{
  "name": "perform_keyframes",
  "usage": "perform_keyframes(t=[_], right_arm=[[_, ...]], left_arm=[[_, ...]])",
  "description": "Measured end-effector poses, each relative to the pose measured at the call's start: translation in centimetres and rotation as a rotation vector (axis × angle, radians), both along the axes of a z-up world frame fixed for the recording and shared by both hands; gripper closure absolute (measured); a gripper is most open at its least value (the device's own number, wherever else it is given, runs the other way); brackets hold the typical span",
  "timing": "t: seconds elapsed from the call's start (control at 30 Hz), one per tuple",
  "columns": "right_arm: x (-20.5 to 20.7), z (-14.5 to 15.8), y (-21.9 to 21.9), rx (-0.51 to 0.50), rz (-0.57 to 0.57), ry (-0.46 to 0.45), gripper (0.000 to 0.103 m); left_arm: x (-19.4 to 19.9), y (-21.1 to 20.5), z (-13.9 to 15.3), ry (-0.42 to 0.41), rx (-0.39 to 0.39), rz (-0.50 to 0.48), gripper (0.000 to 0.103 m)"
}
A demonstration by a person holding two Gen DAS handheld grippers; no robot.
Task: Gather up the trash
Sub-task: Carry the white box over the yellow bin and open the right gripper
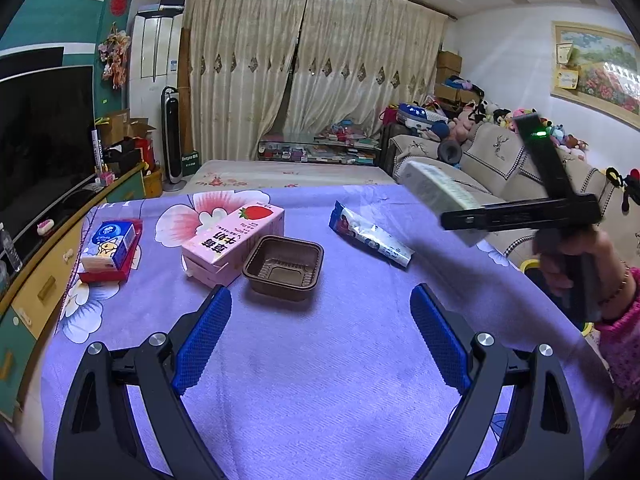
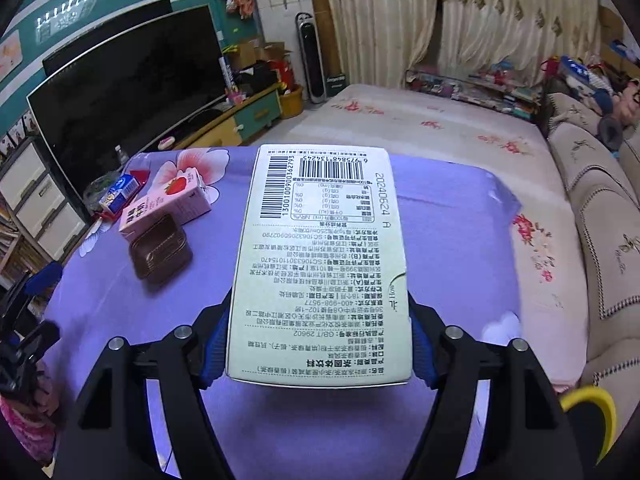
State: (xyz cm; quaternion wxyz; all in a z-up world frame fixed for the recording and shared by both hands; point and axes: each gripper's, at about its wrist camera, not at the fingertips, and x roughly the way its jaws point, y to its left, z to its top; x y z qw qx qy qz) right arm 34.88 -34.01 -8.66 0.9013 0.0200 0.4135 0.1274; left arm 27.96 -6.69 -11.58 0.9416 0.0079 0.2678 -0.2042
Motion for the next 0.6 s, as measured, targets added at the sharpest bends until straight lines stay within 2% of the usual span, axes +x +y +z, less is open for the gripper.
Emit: perform_keyframes(t=[0.33, 0.6], right_arm=[[-7.8, 1.4, -5.0, -0.043, -0.156, -0.058, 0.035], [-13.1, -1.0, -12.7, -0.017, -0.388, -0.007, 0.035]], left_arm=[[-0.4, -0.5, 0.0, -0.014, 0.022, -0.012, 0.013], [-0.4, -0.6, -0.1, -0.012, 0.025, -0.014, 0.013]])
